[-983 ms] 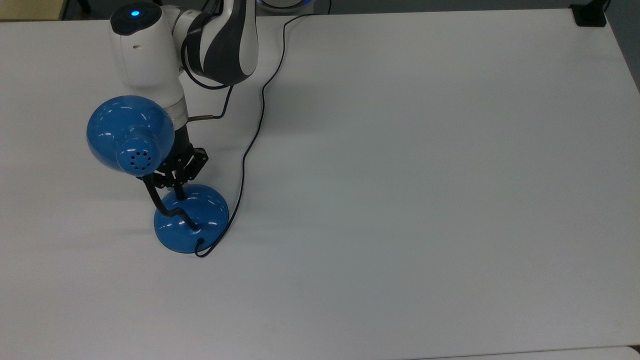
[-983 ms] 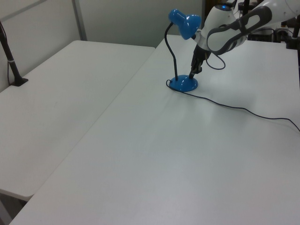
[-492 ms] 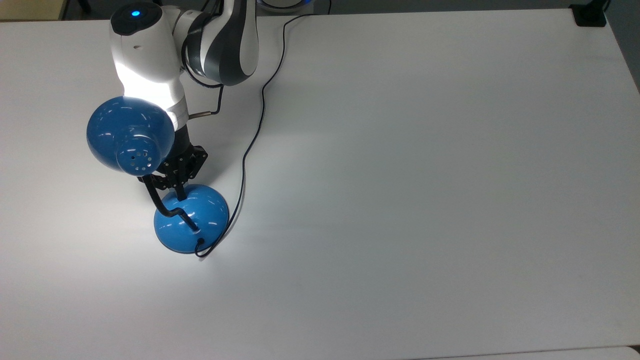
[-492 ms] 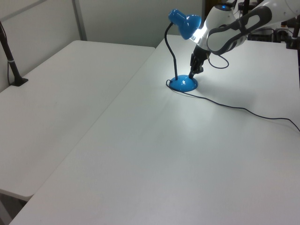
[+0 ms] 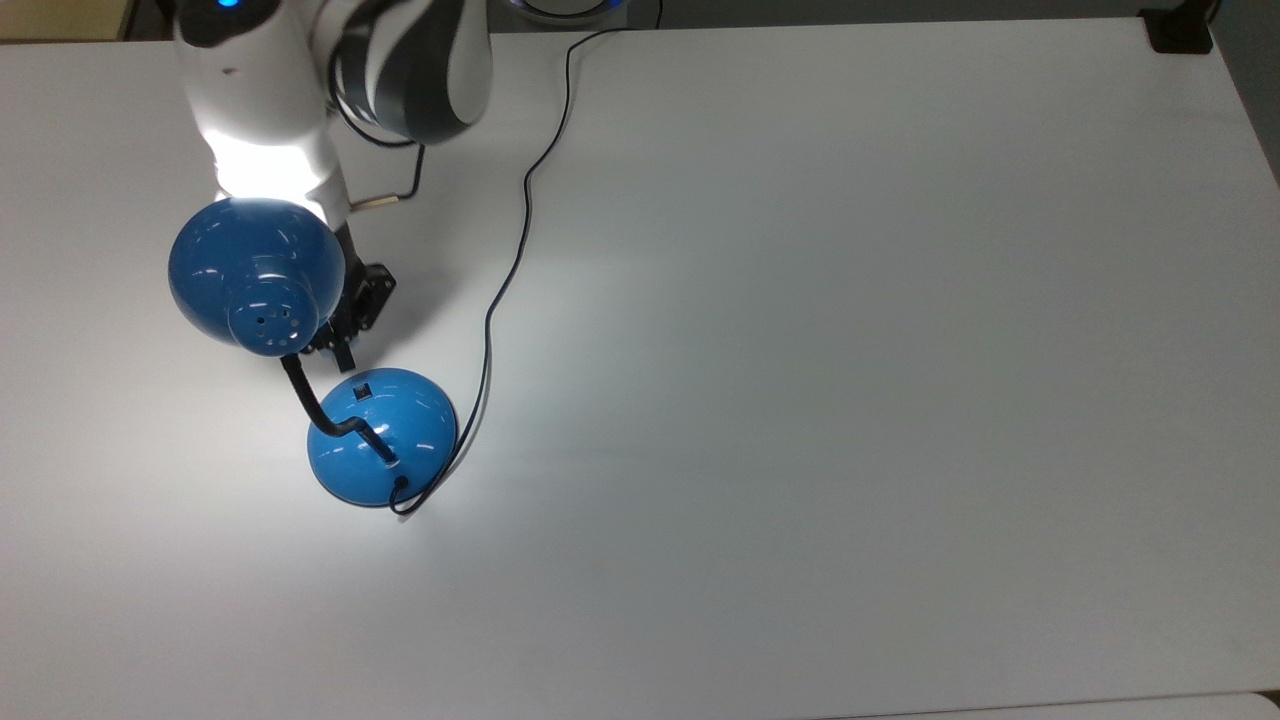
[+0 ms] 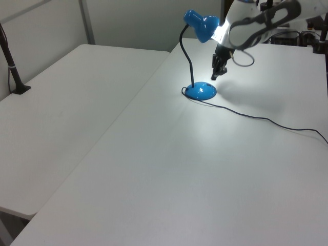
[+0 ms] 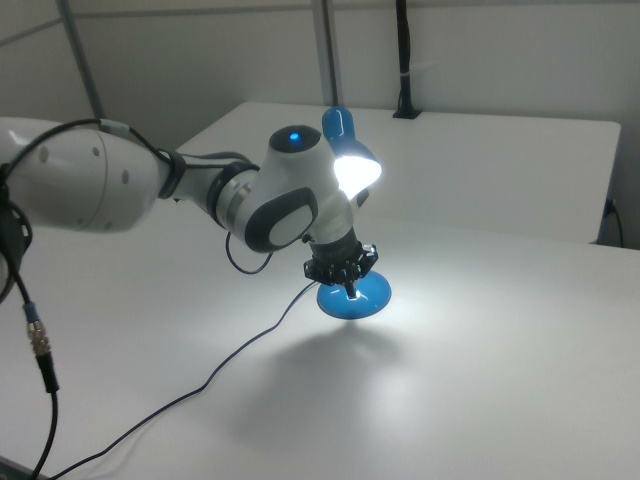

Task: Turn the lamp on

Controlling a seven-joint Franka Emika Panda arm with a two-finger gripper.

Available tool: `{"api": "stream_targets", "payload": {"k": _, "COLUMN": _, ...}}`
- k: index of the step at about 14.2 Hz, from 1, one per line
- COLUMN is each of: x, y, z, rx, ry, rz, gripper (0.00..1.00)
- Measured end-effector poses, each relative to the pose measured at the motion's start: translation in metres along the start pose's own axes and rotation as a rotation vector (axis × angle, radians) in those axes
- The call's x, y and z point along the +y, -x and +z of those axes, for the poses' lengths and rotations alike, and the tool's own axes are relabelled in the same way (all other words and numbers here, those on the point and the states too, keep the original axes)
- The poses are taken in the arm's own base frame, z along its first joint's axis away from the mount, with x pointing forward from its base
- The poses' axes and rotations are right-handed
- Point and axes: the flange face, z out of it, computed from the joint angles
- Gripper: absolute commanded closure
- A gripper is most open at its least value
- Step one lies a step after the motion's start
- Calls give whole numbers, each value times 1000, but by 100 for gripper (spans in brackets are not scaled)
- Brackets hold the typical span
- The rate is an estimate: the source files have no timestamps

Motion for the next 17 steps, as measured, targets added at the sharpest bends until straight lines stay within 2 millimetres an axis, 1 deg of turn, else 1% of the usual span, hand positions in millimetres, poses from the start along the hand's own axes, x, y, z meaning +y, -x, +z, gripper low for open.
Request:
{"api": "stream_targets", "payload": {"k": 1, "x": 4, "y": 13, "z": -16, "rx": -31, "ry": -54, "rz": -2, "gripper": 100}}
{"api": "stream_targets", "payload": {"k": 5, "x": 9, "y": 50, "z": -49, "rx": -139, "ry": -184, "rz": -11, "gripper": 99}}
{"api": "stream_targets", "payload": {"k": 7, "x": 11, "y": 71, "z": -70, "rx": -183, "ry": -254, "rz": 18, "gripper": 99}}
{"api": "stream_targets", "payload": {"k": 8, "x": 11, "y": 81, "z": -86, "rx": -199, "ry": -287, "rz": 34, "gripper": 98}}
{"api": "stream_targets", "payload": {"k": 9, "x": 12, "y": 91, "z": -105, "rx": -210, "ry": -314, "rz": 51, "gripper": 98}}
{"api": "stream_targets", "payload": {"k": 11, "x": 10, "y": 105, "z": -153, "rx": -213, "ry": -336, "rz": 111, "gripper": 96}}
{"api": "stream_targets", "payload": {"k": 12, "x": 6, "y": 107, "z": -177, "rx": -212, "ry": -334, "rz": 167, "gripper": 95}}
{"api": "stream_targets", "payload": {"k": 13, "x": 0, "y": 104, "z": -201, "rx": -208, "ry": -321, "rz": 233, "gripper": 93}}
{"api": "stream_targets", "payload": {"k": 14, "x": -8, "y": 97, "z": -222, "rx": -200, "ry": -300, "rz": 303, "gripper": 89}}
{"api": "stream_targets", "payload": {"k": 15, "x": -17, "y": 86, "z": -241, "rx": -191, "ry": -279, "rz": 368, "gripper": 89}}
{"api": "stream_targets", "payload": {"k": 17, "x": -37, "y": 58, "z": -264, "rx": -194, "ry": -240, "rz": 457, "gripper": 85}}
